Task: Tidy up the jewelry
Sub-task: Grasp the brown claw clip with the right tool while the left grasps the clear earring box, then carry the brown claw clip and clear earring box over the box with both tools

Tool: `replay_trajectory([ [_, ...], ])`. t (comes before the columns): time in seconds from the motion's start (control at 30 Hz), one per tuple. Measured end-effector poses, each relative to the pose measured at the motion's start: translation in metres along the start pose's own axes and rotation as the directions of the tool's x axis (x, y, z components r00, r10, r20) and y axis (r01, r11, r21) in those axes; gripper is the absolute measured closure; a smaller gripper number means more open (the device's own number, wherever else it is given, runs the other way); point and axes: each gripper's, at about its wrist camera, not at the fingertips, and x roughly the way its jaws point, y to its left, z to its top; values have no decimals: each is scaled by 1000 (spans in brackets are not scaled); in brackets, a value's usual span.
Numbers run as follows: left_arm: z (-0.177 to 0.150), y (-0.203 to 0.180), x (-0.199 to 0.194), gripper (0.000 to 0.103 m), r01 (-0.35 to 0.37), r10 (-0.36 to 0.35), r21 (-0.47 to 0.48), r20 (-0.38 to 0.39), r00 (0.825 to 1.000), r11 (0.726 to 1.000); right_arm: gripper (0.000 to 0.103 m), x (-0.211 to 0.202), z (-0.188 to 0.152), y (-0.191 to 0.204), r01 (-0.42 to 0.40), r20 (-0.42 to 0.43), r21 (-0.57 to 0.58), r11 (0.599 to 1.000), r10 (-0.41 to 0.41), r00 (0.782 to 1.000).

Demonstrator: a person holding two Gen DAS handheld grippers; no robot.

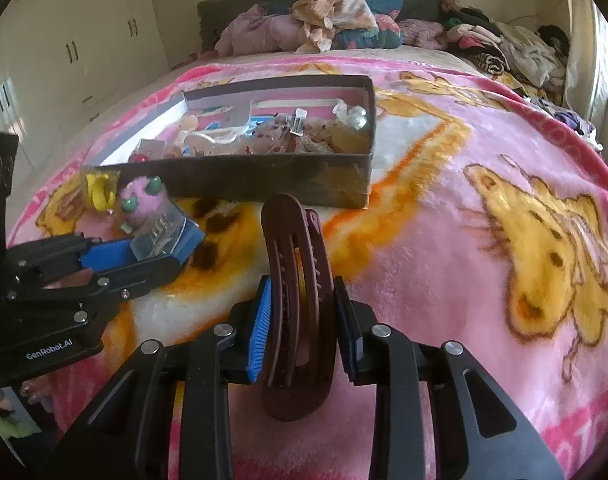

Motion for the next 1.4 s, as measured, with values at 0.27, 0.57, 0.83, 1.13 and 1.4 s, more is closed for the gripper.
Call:
replay_trajectory([
  [0.27, -1, -10, -7, 78, 28, -28, 32, 7, 1000, 999, 75, -12, -1, -7, -11, 31, 48, 999, 10, 999],
  [0.57, 5, -5, -23, 78, 33, -34, 16, 42, 999, 999, 75, -21, -1, 4, -29, 46, 29, 999, 28, 999],
  [0.83, 11, 5, -34, 78, 24, -24, -1, 69, 997, 1000, 75, -22, 7, 21, -38, 56, -1, 999, 38, 998],
  [1.13, 22, 23, -52, 78, 14, -10, -32, 125, 992, 999, 75, -22, 23, 31, -55, 71, -10, 998, 56, 996],
  [1.4, 40, 50, -65, 78, -18, 33, -86, 179, 983, 996, 75, -15, 40, 33, -57, 77, -16, 998, 58, 995],
])
